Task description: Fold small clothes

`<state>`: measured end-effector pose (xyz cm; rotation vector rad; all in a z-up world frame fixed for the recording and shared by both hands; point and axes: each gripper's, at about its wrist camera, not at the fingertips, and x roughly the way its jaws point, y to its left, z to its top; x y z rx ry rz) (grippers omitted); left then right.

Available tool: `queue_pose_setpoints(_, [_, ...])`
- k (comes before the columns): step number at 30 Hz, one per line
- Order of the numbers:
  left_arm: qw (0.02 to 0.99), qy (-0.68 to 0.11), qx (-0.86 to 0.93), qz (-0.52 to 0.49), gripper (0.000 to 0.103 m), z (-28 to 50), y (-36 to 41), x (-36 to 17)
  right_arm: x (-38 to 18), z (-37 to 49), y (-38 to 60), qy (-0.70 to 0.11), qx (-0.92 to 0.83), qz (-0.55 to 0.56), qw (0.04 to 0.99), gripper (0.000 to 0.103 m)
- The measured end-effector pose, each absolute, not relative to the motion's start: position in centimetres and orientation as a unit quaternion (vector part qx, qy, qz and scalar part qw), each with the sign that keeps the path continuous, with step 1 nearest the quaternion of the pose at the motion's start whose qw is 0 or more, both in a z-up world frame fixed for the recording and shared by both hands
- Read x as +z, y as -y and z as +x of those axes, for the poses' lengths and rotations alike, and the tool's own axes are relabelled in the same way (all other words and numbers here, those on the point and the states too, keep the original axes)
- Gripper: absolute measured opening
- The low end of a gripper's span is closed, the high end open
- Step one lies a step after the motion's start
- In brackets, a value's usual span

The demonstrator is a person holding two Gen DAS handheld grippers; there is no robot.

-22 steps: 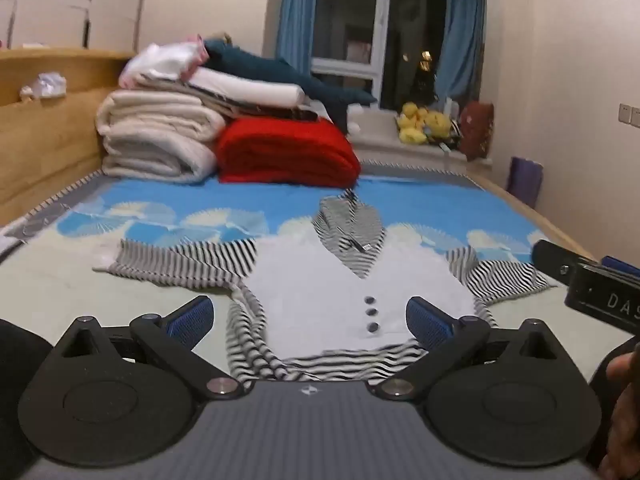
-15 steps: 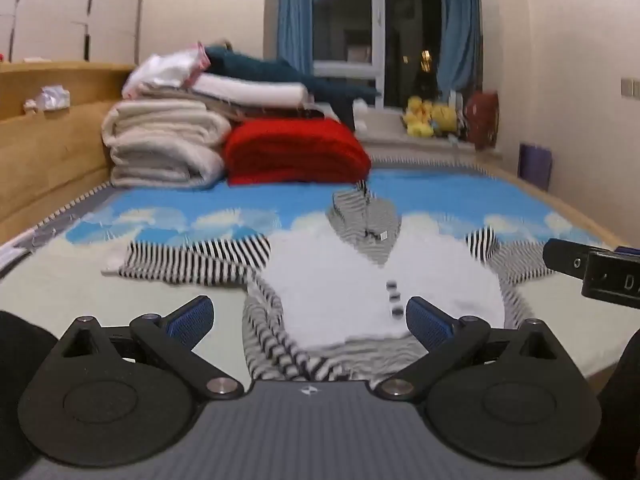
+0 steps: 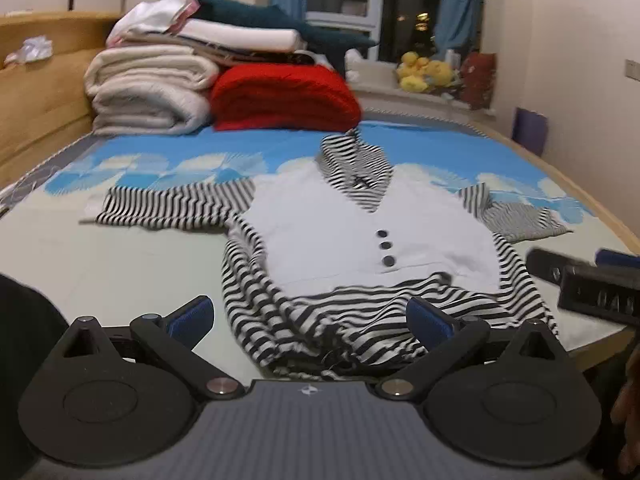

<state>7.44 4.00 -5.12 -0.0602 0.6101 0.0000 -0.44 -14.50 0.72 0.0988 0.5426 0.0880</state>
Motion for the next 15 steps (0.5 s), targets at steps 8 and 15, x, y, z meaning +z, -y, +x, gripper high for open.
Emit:
queue_pose_setpoints(8, [0.949, -0.312, 0.032, -0.018, 0.102, 4.8, -1.6, -6.2, 0.3, 0.1, 13.3, -0.292, 0.049, 0.033, 0.955, 0.096])
queue_pose_setpoints(15, [0.945, -0.325, 0.035, -0.031, 0.102, 2.5, -3.2, -4.9, 0.3, 0.3, 13.6, -0.299, 0.042, 0.046, 0.952, 0.095])
